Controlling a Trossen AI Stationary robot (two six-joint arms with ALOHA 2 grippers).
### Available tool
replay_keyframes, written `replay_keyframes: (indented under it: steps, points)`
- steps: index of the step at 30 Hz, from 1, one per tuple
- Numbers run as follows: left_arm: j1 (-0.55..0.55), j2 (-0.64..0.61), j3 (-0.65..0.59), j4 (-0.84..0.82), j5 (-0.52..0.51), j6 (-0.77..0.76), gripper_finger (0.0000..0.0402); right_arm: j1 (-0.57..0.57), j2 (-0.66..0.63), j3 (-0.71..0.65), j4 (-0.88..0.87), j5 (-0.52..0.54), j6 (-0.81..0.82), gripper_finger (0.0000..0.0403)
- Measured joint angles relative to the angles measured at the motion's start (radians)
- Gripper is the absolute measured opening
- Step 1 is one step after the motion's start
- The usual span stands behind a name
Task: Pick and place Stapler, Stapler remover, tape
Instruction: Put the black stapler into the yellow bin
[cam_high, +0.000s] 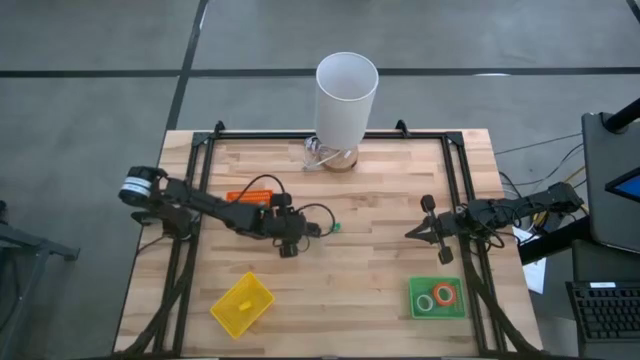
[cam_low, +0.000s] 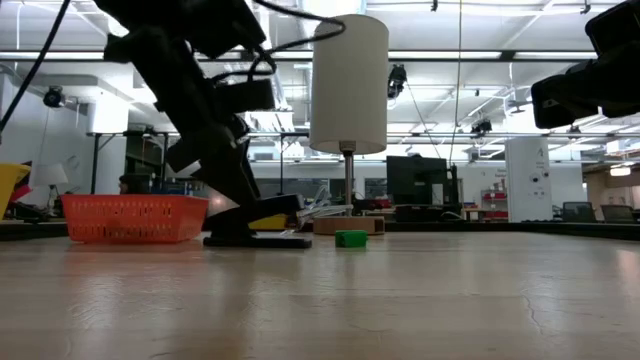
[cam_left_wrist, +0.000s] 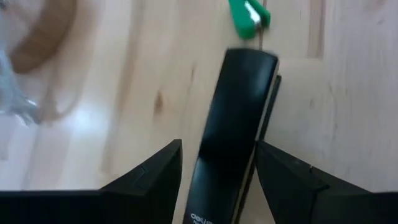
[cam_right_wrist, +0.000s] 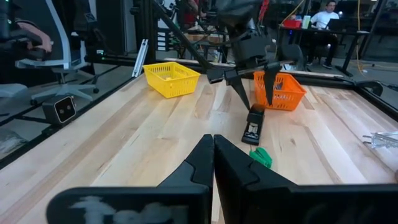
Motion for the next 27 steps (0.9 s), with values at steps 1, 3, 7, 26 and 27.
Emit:
replay_keyframes:
  steps: [1,3,7,26,27]
  points:
    - [0.009,0.002,-0.004,0.0,0.023,-0.002,0.0204,0.0,0.0,0.0,0.0,0.0,0.0,0.0008]
    - [0.026,0.012,-0.006,-0.004,0.076,-0.018,0.0204,0.0,0.0,0.0,0.0,0.0,0.0,0.0008]
    - [0.044,0.023,-0.006,0.015,0.167,-0.046,0.0204,0.0,0.0,0.0,0.0,0.0,0.0,0.0008]
    - [0.024,0.0,-0.006,0.014,0.278,-0.181,0.0125,0.0,0.0,0.0,0.0,0.0,0.0,0.0008]
    - [0.017,-0.01,-0.004,0.01,0.297,-0.191,0.0125,0.0,0.0,0.0,0.0,0.0,0.0,0.0008]
